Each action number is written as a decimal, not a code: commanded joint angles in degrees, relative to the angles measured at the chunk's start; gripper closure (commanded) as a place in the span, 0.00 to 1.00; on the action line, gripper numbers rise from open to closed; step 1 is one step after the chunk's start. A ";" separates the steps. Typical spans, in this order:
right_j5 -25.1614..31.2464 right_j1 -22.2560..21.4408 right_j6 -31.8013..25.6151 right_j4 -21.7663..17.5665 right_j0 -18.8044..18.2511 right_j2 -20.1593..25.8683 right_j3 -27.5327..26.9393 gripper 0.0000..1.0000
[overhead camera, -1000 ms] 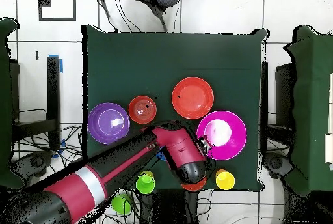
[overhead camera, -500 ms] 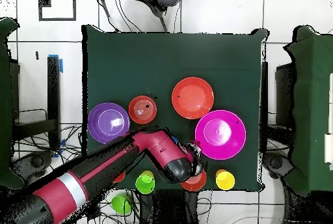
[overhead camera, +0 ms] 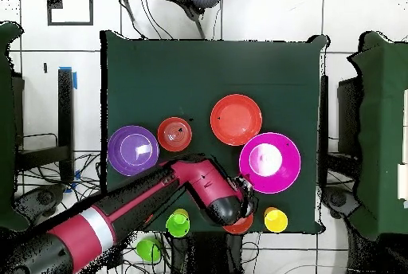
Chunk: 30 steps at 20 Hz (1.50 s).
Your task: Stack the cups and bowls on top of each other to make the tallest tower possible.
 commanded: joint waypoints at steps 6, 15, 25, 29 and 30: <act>-1.18 -2.91 2.09 3.15 -3.00 10.92 -0.90 0.00; -0.63 -4.45 1.00 4.30 -3.93 13.12 0.05 0.00; -1.04 -2.59 4.95 1.82 -1.36 13.45 -0.14 0.00; -0.77 -2.15 5.24 1.58 -0.89 13.33 -0.23 0.00; -0.65 -2.10 5.31 1.57 -0.76 13.30 -0.25 0.00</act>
